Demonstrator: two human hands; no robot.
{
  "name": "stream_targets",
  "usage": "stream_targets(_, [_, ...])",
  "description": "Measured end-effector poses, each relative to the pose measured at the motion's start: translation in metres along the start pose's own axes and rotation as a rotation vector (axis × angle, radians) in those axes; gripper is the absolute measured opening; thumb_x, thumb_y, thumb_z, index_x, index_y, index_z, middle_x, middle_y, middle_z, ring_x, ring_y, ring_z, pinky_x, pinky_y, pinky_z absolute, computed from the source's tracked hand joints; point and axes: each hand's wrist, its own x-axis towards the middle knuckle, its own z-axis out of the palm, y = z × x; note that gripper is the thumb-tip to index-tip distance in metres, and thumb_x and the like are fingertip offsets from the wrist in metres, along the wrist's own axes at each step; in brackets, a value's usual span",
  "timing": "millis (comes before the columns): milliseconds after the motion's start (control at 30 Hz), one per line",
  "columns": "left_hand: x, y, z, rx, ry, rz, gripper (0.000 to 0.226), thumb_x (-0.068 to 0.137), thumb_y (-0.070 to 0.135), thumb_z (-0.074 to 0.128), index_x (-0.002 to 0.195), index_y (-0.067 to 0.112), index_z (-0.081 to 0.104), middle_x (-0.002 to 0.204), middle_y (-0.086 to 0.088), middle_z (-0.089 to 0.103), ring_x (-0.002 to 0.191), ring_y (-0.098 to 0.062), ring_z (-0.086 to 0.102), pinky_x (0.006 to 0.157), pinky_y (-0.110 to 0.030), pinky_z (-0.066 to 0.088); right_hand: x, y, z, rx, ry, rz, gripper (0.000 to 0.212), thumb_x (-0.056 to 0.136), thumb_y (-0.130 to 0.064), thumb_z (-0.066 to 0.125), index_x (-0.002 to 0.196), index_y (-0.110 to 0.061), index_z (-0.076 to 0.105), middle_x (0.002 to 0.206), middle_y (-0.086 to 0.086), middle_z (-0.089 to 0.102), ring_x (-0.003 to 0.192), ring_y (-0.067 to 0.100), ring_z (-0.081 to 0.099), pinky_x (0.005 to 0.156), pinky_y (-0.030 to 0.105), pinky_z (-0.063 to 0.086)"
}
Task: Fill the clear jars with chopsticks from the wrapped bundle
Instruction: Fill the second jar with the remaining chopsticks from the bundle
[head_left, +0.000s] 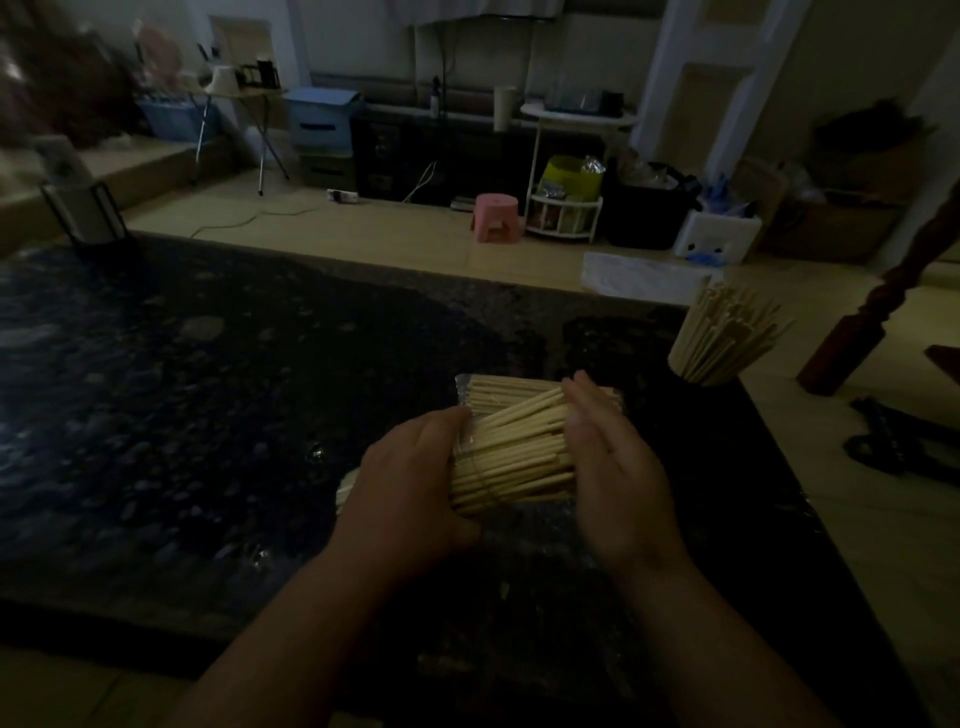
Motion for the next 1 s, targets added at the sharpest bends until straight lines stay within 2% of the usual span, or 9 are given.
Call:
stream_targets(100, [0.001,-0.001,-0.002,0.005,-0.010,-0.009,0.098,0.057,0.034,0.082,0.144,0.030,0.036,0.140,0.007,0.046,0.125,-0.012,0.043,0.101,-0.023,0.029,-0.002,0.002,0.002,-0.042,-0.030,-0.042,0.030,0.099,-0.038,0.043,0.127,-0.037,0.051,0.144,-0.019,0.038,0.127,-0.011,0.032,0.093,-0.004,0.025])
stream_targets(200, [0.004,-0.005,-0.005,-0.008,0.012,-0.032,0.099,0.055,0.032,0.083,0.144,0.029,0.037,0.139,0.007,0.048,0.123,-0.013,0.045,0.100,-0.024,0.032,0.002,0.001,-0.003,0.076,0.129,-0.049,0.020,0.098,-0.043,0.042,0.109,-0.039,0.059,0.130,-0.010,0.057,0.116,-0.001,0.052,0.095,0.019,0.040])
stream_targets(300, [0.007,-0.010,-0.007,-0.021,0.042,-0.076,0.100,0.055,0.031,0.084,0.144,0.027,0.038,0.137,0.004,0.050,0.122,-0.015,0.047,0.103,-0.030,0.038,0.007,0.002,-0.010,0.026,0.189,-0.013,0.019,0.100,-0.027,0.046,0.093,-0.028,0.064,0.096,-0.007,0.066,0.085,0.000,0.060,0.071,0.019,0.047])
stream_targets(433, [0.009,-0.016,-0.010,-0.042,0.065,-0.121,0.101,0.056,0.032,0.086,0.144,0.025,0.038,0.136,0.002,0.051,0.121,-0.017,0.048,0.100,-0.031,0.039,0.007,0.008,-0.015,-0.119,0.188,0.034,0.016,0.098,-0.026,0.051,0.088,-0.022,0.063,0.086,0.002,0.065,0.074,0.008,0.058,0.066,0.028,0.046])
stream_targets(533, [0.011,-0.020,-0.010,-0.080,0.111,-0.155,0.099,0.053,0.032,0.088,0.141,0.023,0.043,0.131,0.000,0.055,0.116,-0.020,0.052,0.097,-0.033,0.042,0.009,0.015,-0.018,-0.121,0.101,0.118,0.024,0.096,-0.025,0.051,0.078,-0.015,0.062,0.074,0.008,0.064,0.067,0.024,0.060,0.065,0.043,0.051])
stream_targets(633, [0.012,-0.022,-0.010,-0.103,0.135,-0.186,0.099,0.051,0.033,0.089,0.139,0.023,0.045,0.127,-0.001,0.056,0.112,-0.019,0.054,0.094,-0.032,0.044,0.009,0.021,-0.020,-0.308,-0.138,0.194,0.028,0.093,-0.022,0.053,0.068,-0.009,0.060,0.063,0.008,0.064,0.058,0.022,0.059,0.062,0.044,0.052])
stream_targets(833, [0.015,-0.022,-0.011,-0.120,0.123,-0.198,0.096,0.053,0.031,0.090,0.137,0.025,0.045,0.125,0.000,0.056,0.110,-0.017,0.053,0.091,-0.031,0.043,-0.006,0.043,-0.010,-0.778,-0.668,0.212,0.023,0.089,-0.028,0.052,0.091,-0.015,0.072,0.094,0.004,0.071,0.086,0.017,0.065,0.079,0.034,0.053])
stream_targets(933, [0.017,-0.022,-0.013,-0.156,0.130,-0.197,0.093,0.052,0.030,0.090,0.135,0.025,0.046,0.122,0.003,0.056,0.107,-0.016,0.054,0.089,-0.030,0.043,-0.013,0.055,-0.003,-0.786,-0.707,0.215,0.033,0.091,-0.022,0.048,0.120,-0.024,0.064,0.130,0.000,0.059,0.115,0.017,0.056,0.099,0.026,0.043])
stream_targets(1000, [0.019,-0.024,-0.015,-0.179,0.140,-0.196,0.091,0.052,0.032,0.089,0.133,0.025,0.048,0.119,0.004,0.057,0.105,-0.016,0.054,0.088,-0.031,0.045,-0.016,0.067,0.004,-0.778,-0.656,0.166,0.048,0.094,-0.019,0.047,0.142,-0.022,0.043,0.151,-0.003,0.035,0.136,0.016,0.036,0.109,0.021,0.025])
